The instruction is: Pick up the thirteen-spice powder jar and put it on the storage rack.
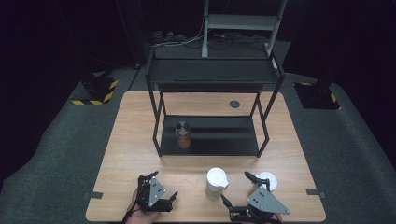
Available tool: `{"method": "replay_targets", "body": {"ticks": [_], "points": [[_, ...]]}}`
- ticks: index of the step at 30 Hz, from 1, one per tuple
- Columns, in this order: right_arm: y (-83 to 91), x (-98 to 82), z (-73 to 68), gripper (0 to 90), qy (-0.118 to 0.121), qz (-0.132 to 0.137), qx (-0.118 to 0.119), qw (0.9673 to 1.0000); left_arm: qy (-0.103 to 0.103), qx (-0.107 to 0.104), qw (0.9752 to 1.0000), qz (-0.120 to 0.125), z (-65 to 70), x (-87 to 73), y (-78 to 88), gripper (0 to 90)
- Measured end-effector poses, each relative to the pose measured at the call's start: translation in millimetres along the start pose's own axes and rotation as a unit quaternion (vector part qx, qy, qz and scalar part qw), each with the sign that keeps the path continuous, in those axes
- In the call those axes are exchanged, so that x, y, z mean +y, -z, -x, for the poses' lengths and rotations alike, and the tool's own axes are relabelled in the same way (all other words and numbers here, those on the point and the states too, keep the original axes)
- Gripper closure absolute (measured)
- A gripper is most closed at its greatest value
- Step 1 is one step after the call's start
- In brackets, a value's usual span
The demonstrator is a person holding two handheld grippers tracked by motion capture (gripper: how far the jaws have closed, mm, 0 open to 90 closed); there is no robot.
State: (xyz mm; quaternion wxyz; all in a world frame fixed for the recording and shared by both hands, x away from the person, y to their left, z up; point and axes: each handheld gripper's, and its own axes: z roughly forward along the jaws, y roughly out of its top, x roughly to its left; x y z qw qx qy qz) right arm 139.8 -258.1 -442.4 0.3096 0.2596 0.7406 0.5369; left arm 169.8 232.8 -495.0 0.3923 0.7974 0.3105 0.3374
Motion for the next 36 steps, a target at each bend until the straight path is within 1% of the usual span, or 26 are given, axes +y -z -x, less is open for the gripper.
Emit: {"method": "replay_targets", "body": {"ticks": [5,12,17,28,32,36], "points": [[-9.6,-0.4,-7.7,0.0,0.002,-0.005,0.006,1.0000,0.000,-0.001,1.0000,0.001,-0.2,-0.4,0.1,1.1],[-22.6,-2.6,-18.0,0.0,0.002,-0.015,0.005,0.9999,0.001,-0.002,1.0000,0.002,-0.7,-0.7,0.3,1.1],[-32.4,-5.5,-22.4,0.0,-0.006,-0.019,0.004,0.9998,0.004,-0.003,1.0000,0.003,-1.6,-1.1,0.6,1.1],[-45.8,-12.6,-24.7,0.0,-0.017,-0.026,-0.001,0.9995,0.006,-0.004,1.0000,0.005,-2.0,-1.9,0.9,1.1],[-50.2,-16.3,-25.1,0.1,-0.017,-0.030,-0.002,0.9994,0.005,-0.004,1.0000,0.006,-1.9,-2.2,1.0,1.1],[-54.7,-20.9,-23.3,0.9,-0.031,-0.034,-0.003,0.9989,0.007,-0.004,0.9999,0.007,-2.0,-2.5,1.0,1.1]]}}
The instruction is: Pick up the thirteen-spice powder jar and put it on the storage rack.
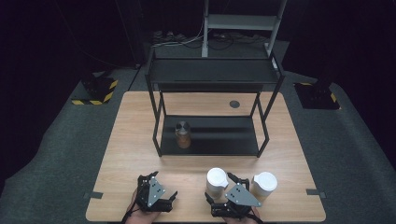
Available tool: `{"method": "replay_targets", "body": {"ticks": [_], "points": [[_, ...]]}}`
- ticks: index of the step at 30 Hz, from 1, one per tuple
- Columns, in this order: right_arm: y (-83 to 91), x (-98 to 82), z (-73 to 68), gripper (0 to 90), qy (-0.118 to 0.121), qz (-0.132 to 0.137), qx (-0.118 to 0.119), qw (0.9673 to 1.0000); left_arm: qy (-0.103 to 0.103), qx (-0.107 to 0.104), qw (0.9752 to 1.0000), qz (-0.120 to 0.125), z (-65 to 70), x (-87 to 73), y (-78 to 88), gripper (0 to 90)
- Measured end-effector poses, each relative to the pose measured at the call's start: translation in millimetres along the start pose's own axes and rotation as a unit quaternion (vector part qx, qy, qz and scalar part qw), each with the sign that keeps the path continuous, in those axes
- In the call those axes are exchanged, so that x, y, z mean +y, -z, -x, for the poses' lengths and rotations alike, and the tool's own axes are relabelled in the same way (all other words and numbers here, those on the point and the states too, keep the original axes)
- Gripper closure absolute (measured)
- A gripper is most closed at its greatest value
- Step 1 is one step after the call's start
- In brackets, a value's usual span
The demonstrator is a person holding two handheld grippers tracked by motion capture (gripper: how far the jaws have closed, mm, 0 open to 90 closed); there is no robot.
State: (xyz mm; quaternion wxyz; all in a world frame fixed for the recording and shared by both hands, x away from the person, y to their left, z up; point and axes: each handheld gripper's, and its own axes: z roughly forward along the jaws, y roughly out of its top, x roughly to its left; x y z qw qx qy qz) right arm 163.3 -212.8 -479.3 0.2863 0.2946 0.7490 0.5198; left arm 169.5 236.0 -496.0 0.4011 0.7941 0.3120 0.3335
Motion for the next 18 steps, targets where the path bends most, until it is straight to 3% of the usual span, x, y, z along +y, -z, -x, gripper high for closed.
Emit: {"method": "replay_targets", "body": {"ticks": [12,18], "points": [[-6.8,-12.5,9.4,14.6,-0.023,0.004,0.014,0.9996,0.003,-0.001,1.0000,0.001,-1.4,-0.3,0.3,1.1],[-8.2,-15.9,12.0,21.9,-0.021,0.005,0.018,0.9996,0.000,-0.003,1.0000,0.000,-1.4,-0.1,0.1,1.1]]}}
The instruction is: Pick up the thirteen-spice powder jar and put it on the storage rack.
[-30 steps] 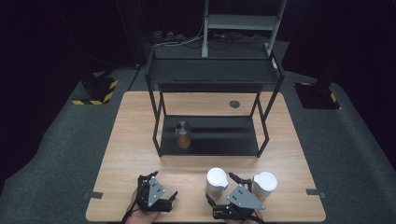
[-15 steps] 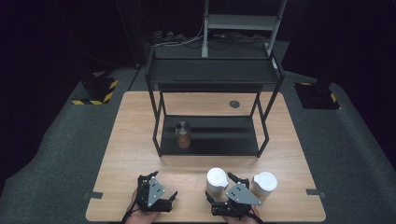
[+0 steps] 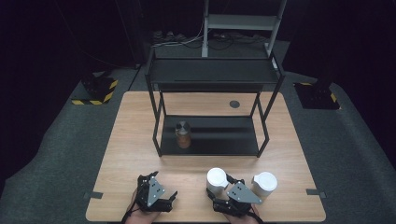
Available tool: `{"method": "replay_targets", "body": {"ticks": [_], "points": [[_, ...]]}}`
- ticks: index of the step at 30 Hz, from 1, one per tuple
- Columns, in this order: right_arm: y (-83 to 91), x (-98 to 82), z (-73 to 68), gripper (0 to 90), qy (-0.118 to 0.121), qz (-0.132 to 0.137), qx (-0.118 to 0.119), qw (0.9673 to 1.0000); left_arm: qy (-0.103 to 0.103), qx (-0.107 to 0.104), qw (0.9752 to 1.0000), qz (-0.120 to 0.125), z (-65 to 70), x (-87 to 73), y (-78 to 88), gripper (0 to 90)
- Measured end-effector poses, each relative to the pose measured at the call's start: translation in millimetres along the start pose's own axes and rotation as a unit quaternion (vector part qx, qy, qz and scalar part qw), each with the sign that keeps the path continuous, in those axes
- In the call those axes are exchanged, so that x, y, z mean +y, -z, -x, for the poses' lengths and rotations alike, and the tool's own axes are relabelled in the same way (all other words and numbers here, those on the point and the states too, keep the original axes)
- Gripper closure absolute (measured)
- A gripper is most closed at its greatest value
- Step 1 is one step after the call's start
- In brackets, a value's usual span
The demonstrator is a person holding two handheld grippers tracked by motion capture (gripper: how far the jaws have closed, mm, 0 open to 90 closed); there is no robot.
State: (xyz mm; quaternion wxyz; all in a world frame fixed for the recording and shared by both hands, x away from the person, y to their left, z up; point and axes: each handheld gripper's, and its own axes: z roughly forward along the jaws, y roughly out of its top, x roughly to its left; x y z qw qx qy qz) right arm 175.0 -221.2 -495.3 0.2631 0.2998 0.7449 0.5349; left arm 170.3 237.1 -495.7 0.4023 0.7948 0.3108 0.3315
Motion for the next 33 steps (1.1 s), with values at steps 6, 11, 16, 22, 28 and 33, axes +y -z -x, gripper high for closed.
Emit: {"method": "replay_targets", "body": {"ticks": [6,11,16,22,28,33], "points": [[-1.5,-5.6,6.0,28.4,-0.010,0.010,0.012,0.9998,0.002,0.000,1.0000,0.001,-0.1,-0.4,0.0,1.1],[-2.3,-7.3,7.9,30.0,-0.012,0.014,0.017,0.9997,0.002,-0.001,1.0000,0.001,-0.9,-0.3,0.2,1.1],[-2.1,-8.1,8.0,30.0,-0.011,0.015,0.017,0.9997,0.001,-0.002,1.0000,0.001,-0.9,-0.2,0.2,1.1],[-2.7,-7.1,5.0,30.1,-0.010,0.015,0.012,0.9998,0.001,-0.004,1.0000,0.000,-1.5,-0.2,0.1,1.1],[-2.5,-4.9,2.7,30.1,-0.004,0.014,0.009,0.9998,0.001,-0.006,1.0000,0.001,-2.3,-0.2,0.1,1.1],[-1.6,-1.4,1.5,30.1,-0.005,0.021,0.009,0.9997,0.001,-0.007,1.0000,0.001,-2.9,-0.2,0.1,1.1]]}}
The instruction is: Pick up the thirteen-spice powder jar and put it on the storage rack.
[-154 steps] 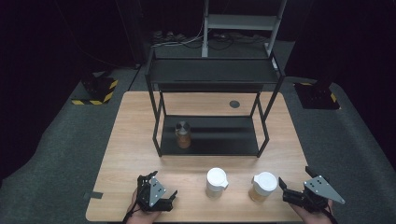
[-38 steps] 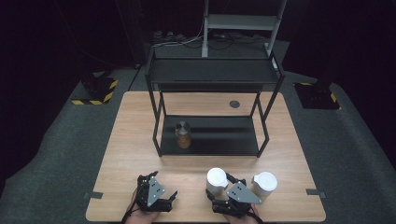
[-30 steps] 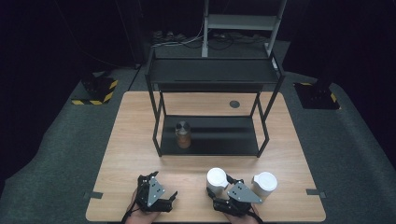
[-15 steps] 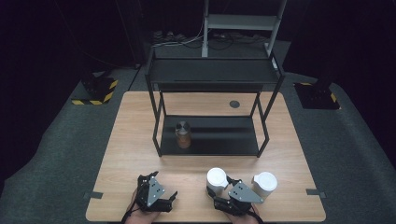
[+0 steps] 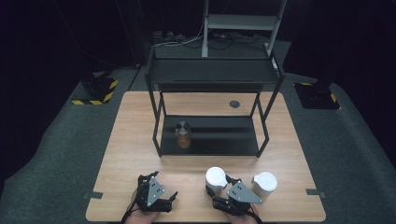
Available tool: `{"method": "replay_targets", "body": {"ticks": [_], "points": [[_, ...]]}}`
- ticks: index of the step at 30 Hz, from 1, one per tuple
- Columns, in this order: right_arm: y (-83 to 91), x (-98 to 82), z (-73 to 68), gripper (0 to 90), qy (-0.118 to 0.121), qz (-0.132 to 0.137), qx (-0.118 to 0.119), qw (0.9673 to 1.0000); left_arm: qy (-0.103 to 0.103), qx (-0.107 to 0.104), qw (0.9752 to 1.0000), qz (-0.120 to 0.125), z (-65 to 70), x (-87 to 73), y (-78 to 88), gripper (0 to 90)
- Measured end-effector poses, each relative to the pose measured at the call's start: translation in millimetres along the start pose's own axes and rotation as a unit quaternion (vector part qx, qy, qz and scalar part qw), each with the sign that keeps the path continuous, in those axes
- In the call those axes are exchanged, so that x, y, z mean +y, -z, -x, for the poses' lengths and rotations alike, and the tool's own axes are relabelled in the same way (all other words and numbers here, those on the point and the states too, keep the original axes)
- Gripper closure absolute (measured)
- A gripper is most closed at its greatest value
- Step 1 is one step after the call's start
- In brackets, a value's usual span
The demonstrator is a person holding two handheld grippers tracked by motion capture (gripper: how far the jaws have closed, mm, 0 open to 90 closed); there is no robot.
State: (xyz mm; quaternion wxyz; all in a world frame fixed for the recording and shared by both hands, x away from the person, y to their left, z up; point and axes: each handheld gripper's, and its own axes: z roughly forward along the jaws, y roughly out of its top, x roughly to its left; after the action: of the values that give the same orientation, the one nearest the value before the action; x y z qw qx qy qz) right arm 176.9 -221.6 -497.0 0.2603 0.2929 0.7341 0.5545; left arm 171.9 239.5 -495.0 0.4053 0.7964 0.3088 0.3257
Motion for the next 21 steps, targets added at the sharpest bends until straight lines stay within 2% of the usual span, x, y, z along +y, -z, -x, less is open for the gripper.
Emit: {"method": "replay_targets", "body": {"ticks": [10,15,21], "points": [[-4.2,2.9,-2.3,30.1,-0.007,0.008,-0.007,0.9999,-0.004,-0.002,1.0000,0.002,-0.2,-0.6,0.4,1.1],[-7.5,4.5,-3.6,30.1,-0.007,0.010,-0.014,0.9998,0.000,-0.004,1.0000,0.002,-1.6,-0.6,0.3,1.1],[-17.1,4.1,-2.3,30.1,-0.021,0.014,-0.021,0.9995,0.000,-0.002,1.0000,0.003,-0.4,-0.7,-0.2,1.1]]}}
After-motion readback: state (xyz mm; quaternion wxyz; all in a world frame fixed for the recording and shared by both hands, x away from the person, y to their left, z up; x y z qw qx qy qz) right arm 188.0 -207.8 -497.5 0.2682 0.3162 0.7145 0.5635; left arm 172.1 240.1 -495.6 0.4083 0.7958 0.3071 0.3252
